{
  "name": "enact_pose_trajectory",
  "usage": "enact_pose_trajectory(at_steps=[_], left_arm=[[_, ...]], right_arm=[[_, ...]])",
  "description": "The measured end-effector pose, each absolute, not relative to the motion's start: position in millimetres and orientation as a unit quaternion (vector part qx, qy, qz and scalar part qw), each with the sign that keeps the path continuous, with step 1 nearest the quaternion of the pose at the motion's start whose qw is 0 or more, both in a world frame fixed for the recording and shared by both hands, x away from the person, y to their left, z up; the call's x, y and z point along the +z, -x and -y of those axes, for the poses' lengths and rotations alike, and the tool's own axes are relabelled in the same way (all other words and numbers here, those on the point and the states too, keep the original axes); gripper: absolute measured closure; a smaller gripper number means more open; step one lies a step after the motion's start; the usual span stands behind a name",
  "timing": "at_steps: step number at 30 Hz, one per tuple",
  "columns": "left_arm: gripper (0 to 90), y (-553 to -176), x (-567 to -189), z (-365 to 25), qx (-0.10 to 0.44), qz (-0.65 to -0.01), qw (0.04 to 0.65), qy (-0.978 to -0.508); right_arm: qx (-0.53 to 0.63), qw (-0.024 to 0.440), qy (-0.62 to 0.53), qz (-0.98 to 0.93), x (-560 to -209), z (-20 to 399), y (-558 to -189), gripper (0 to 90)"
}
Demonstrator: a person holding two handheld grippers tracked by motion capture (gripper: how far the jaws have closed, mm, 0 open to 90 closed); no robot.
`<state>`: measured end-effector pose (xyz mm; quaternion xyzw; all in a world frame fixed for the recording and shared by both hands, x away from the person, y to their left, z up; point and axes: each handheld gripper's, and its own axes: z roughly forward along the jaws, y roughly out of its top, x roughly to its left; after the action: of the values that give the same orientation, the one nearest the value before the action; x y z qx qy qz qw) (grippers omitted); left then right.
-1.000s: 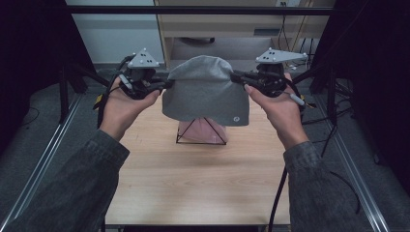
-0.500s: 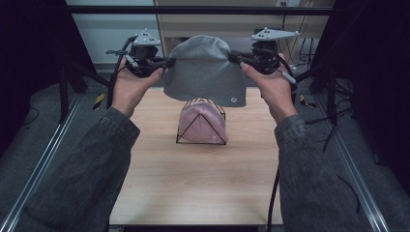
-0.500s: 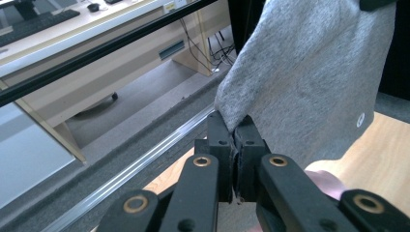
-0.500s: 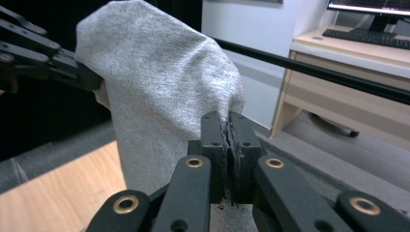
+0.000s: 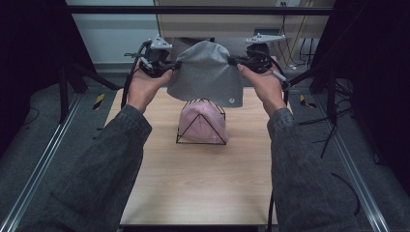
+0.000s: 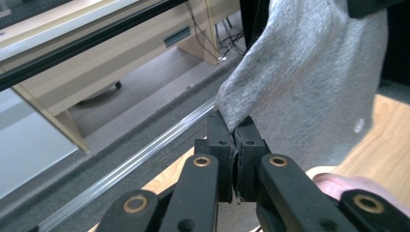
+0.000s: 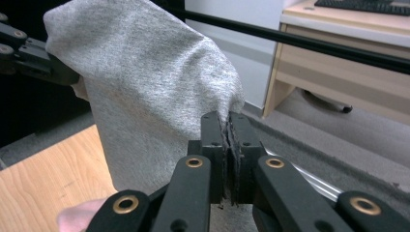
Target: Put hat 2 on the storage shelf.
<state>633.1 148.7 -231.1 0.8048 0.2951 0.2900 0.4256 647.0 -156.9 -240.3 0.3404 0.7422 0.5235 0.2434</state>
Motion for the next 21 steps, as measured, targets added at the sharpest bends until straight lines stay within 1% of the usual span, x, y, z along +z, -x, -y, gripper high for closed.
enact_pose_trajectory(at_steps=[12, 21], left_arm=[[88.0, -634.6, -251.6, -147.7, 0.284, -0.297, 0.424, -0.807], [88.0, -636.3, -260.8, -149.8, 0.275, -0.303, 0.422, -0.809]], right_arm=[[0.511, 0.227, -0.351, -0.751, -267.4, 152.9, -649.1, 86.9], [0.506, 0.231, -0.357, -0.751, -273.5, 152.4, -646.6, 86.9]])
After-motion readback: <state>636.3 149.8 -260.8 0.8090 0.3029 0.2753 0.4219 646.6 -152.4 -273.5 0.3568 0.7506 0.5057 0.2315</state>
